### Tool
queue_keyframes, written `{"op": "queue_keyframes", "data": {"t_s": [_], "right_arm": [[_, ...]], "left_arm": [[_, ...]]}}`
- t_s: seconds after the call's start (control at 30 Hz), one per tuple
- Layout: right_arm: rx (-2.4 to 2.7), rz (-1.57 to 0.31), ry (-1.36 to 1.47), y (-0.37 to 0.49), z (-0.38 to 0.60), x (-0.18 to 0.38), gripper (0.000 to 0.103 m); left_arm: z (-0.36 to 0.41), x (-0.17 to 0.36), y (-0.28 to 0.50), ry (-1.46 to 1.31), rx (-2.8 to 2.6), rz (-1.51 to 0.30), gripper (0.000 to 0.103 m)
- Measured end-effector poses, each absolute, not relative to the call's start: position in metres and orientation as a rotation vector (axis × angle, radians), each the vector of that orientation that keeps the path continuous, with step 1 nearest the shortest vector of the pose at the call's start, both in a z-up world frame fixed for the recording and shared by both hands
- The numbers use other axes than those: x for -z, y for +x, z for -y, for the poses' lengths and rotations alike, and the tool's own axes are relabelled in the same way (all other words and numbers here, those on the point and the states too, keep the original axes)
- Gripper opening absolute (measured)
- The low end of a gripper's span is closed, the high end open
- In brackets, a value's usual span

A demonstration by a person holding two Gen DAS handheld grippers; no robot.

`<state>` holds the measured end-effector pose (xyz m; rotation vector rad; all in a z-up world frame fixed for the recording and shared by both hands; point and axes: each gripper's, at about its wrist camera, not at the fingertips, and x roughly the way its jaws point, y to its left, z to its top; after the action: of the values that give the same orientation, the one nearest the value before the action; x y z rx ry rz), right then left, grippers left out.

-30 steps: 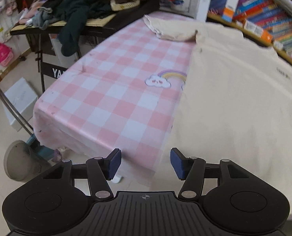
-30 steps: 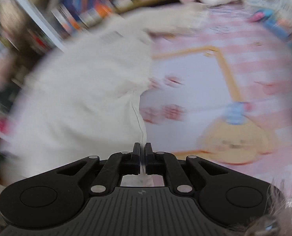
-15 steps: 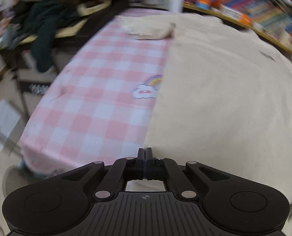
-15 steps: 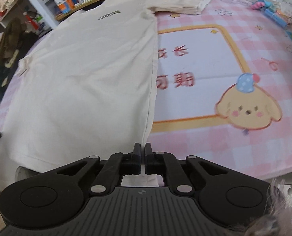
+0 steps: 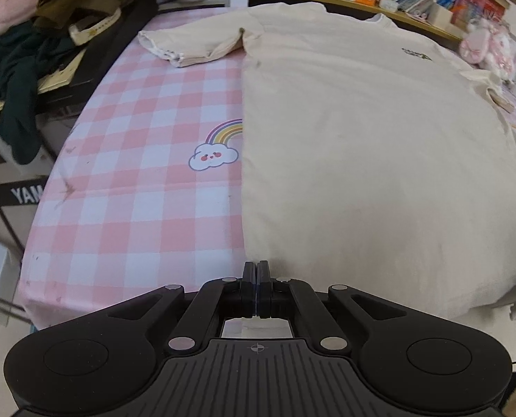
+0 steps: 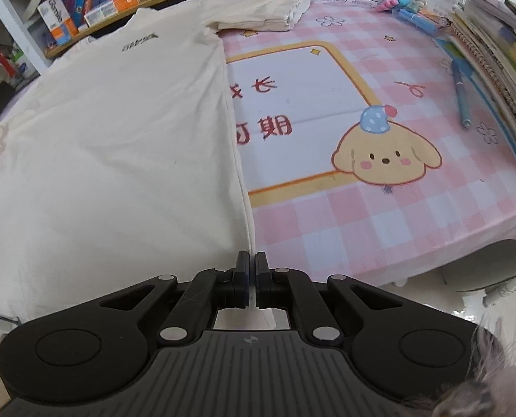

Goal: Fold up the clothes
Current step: 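Pull the shirt side with the right gripper while the left gripper smooths the hem, then move the open left gripper over the shirt sleeve nearest it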

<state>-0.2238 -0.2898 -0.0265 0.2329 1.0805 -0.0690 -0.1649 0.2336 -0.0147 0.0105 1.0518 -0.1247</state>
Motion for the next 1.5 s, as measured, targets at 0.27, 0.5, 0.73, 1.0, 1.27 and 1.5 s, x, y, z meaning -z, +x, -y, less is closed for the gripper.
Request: {"op": "queue_keyframes", "data": {"t_s": [0.27, 0.5, 0.73, 1.0, 1.27, 1.5], "right_arm": [[0.127, -1.088, 0.202, -0.228, 0.276, 0.027, 0.005], [0.187, -1.028, 0.175, -0.231, 0.266, 0.012, 0.047], [0.228, -0.941, 0.151, -0.224, 0.252, -0.005, 0.079], [0.228, -0.889, 0.083, -0.207, 0.229, -0.01, 0.094], [0.169, -0.855, 0.005, -0.188, 0.22, -0.005, 0.099], [0.1, -0.859, 0.032, -0.162, 0.238, -0.001, 0.099]], "left_arm": [[-0.245, 0.017, -0.162, -0.015, 0.186, -1.052, 0.005], [-0.251, 0.005, -0.156, -0.06, 0.182, -0.963, 0.053], [-0.238, -0.01, -0.144, -0.076, 0.197, -0.889, 0.077], [-0.212, -0.004, -0.136, -0.112, 0.199, -0.883, 0.08], [-0.169, -0.005, -0.129, -0.082, 0.124, -0.864, 0.081], [-0.14, -0.004, -0.124, -0.094, 0.077, -0.915, 0.081]]}}
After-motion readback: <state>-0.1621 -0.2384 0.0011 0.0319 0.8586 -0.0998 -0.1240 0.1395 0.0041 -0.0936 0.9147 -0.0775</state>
